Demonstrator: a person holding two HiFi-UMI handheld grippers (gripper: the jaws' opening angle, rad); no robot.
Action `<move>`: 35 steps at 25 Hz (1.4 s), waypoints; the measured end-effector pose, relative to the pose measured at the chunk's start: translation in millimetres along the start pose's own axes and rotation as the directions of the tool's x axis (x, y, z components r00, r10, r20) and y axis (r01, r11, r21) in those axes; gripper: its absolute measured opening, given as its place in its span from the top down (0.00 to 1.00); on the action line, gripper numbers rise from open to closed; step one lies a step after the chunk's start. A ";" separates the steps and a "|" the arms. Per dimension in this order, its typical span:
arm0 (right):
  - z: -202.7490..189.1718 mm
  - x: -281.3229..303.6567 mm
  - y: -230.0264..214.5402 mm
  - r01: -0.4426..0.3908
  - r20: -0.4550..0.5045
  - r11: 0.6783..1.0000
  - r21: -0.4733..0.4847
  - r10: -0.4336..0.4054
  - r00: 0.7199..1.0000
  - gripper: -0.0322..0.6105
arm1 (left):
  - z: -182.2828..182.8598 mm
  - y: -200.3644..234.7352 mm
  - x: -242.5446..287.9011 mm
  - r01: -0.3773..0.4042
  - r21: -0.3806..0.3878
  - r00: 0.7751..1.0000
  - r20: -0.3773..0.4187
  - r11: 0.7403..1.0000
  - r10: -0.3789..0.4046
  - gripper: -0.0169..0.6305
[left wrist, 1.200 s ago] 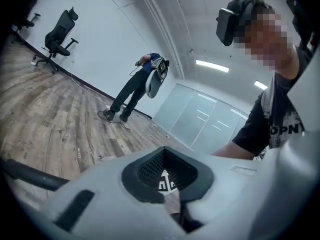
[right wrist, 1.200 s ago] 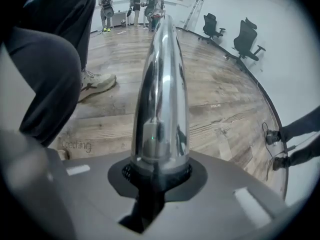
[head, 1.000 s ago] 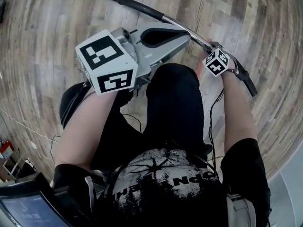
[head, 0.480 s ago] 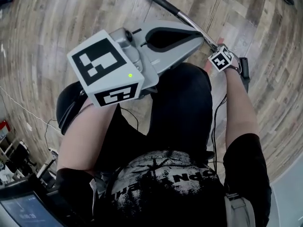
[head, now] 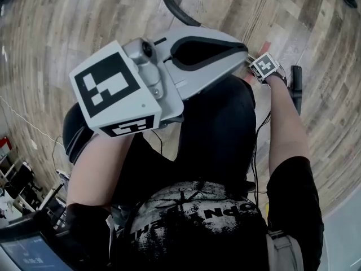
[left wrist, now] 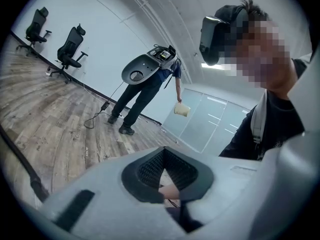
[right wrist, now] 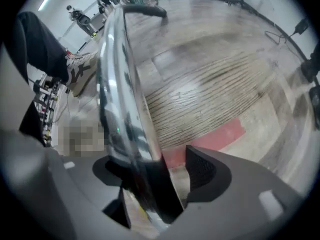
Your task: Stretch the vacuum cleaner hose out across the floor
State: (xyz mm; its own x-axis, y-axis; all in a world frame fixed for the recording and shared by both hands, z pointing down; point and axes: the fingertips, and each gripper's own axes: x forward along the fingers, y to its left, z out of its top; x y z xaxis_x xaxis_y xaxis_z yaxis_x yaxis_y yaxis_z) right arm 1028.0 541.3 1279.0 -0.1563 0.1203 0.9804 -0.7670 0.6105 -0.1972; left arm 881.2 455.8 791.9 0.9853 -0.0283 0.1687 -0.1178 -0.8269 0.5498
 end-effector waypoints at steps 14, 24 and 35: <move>-28.9 -11.1 -23.5 0.154 -0.103 0.988 -0.003 -0.153 0.983 0.54 | -3.0 1.9 -5.6 -0.009 0.002 1.000 0.006 1.000 0.009 0.97; 3.5 -10.6 24.8 -0.044 0.030 0.998 0.034 0.043 0.999 0.63 | 16.9 10.1 -4.9 0.063 0.006 0.998 0.023 0.998 -0.063 0.97; 63.1 -188.4 39.4 0.189 0.201 0.972 0.136 -0.214 0.956 0.94 | 53.1 43.5 -31.7 0.142 0.106 0.986 -0.100 0.984 -0.131 0.97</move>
State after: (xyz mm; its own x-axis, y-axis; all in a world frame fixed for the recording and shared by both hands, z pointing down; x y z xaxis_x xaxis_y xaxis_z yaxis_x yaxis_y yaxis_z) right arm 988.0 493.2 1086.4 -0.1103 -0.1729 0.9787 -0.8603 0.5098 -0.0069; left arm 851.4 390.9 767.0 0.9748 0.1371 0.1759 0.0370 -0.8773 0.4785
